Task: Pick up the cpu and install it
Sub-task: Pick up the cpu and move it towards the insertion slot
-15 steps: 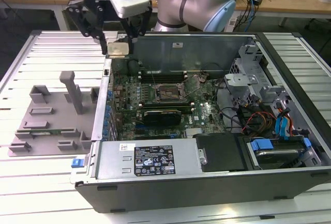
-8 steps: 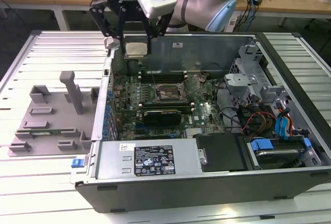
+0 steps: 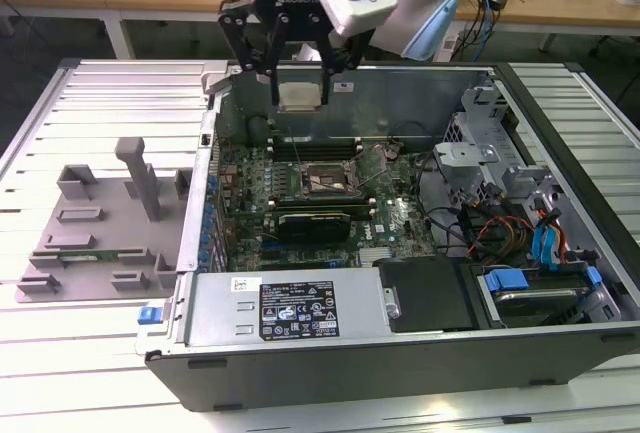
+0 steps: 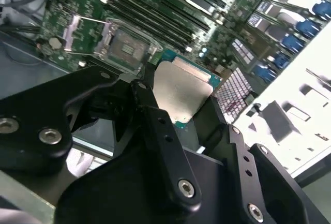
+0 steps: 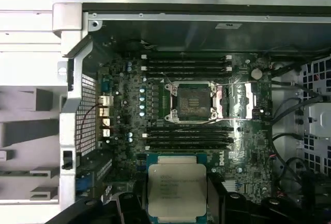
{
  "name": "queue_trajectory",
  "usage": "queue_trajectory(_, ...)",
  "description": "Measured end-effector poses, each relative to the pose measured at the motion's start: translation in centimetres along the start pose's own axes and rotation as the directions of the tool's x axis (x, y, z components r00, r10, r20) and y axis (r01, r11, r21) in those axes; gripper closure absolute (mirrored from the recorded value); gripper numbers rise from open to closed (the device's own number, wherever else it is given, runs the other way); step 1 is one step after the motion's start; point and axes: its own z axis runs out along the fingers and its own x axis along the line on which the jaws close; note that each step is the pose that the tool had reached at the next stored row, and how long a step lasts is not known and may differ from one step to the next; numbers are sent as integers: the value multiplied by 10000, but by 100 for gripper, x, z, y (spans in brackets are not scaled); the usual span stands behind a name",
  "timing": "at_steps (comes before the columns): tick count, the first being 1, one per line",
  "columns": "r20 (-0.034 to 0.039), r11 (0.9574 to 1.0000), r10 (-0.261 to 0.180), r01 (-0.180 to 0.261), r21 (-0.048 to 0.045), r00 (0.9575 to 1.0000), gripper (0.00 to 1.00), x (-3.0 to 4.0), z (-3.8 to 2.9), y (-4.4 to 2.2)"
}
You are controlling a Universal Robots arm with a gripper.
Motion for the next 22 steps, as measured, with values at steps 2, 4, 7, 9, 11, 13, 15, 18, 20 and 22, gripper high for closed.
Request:
queue_trajectory(2,-5,10000,2,-2,0,10000,45,-88,2,0)
queue_trajectory(4,-11,10000,2,-2,0,10000,45,-182,5,0)
queue_trajectory(7,-24,10000,1,-1,-2,10000,45,-262,24,-1)
queue_trajectory(9,-43,10000,3,-3,1,10000,45,-301,81,-3)
queue_trajectory(11,-54,10000,4,-4,0,10000,45,-338,135,-5)
queue_trajectory(13,-61,10000,3,-3,-1,10000,45,-361,174,-7)
queue_trajectory(15,-74,10000,4,-4,1,10000,45,-403,245,-10)
queue_trajectory(18,-87,10000,4,-4,0,10000,45,-449,311,-13)
queue_trajectory(20,-93,10000,4,-4,0,10000,45,-470,339,-14)
queue_trajectory(22,-98,10000,5,-5,0,10000,45,-493,371,-16)
